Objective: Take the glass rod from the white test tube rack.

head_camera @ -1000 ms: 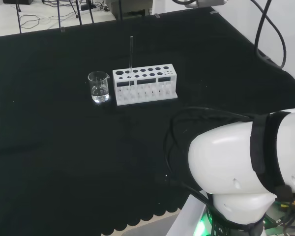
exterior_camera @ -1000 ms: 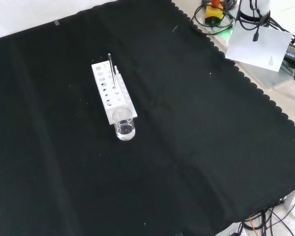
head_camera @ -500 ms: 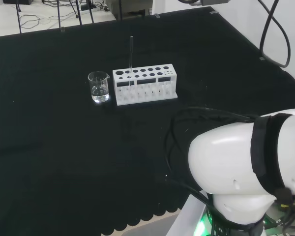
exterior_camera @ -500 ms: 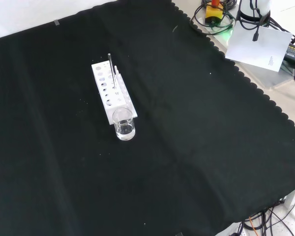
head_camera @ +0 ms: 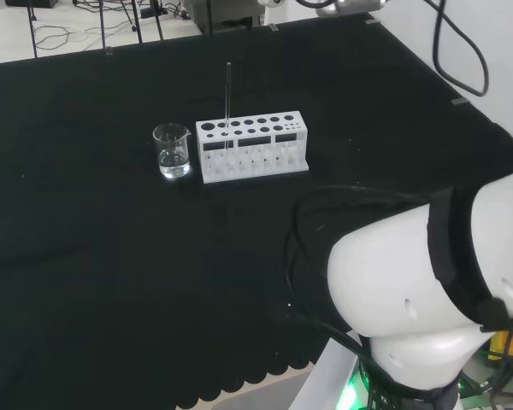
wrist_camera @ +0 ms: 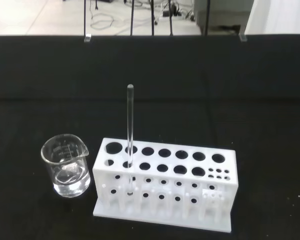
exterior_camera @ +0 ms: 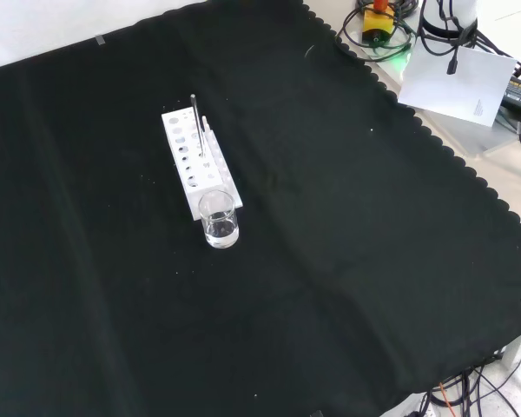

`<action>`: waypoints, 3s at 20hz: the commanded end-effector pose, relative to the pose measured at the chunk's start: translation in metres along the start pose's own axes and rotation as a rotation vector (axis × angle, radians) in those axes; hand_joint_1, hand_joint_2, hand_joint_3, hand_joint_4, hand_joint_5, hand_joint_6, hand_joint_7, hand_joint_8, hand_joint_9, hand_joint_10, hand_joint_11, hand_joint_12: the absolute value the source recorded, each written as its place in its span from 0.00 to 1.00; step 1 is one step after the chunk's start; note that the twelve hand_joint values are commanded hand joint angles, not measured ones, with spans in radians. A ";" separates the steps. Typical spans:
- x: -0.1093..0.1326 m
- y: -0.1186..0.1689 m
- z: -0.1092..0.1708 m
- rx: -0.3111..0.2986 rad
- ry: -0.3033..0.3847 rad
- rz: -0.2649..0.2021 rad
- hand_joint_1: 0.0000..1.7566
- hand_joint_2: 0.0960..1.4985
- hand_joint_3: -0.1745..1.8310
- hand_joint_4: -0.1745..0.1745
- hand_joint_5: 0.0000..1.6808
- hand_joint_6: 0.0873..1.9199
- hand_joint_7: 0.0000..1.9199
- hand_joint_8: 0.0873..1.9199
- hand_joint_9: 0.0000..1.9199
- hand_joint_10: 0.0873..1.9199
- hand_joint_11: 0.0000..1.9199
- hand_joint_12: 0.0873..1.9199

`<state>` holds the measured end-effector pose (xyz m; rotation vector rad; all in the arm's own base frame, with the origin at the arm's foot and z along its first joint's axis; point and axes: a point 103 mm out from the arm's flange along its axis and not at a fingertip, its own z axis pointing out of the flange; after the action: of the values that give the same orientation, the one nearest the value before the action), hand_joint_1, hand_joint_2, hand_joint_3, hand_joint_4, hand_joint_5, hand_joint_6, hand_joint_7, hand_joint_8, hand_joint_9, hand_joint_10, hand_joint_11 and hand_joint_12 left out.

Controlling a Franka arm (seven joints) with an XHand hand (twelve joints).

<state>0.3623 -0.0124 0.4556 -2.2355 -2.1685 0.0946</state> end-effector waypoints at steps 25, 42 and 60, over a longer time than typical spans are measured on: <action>0.030 0.123 0.080 0.121 0.026 -0.133 0.37 0.70 0.00 0.25 0.03 0.00 0.00 0.23 0.00 0.40 0.00 0.54; 0.029 0.155 0.160 0.194 -0.008 -0.136 0.32 0.73 0.00 0.24 0.04 0.00 0.00 0.29 0.00 0.44 0.00 0.56; 0.028 0.168 0.199 0.249 0.016 -0.131 0.31 0.73 0.00 0.22 0.06 0.00 0.05 0.42 0.18 0.45 0.00 0.69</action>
<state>0.5182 0.0073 0.2464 -1.9474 -2.1576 0.3284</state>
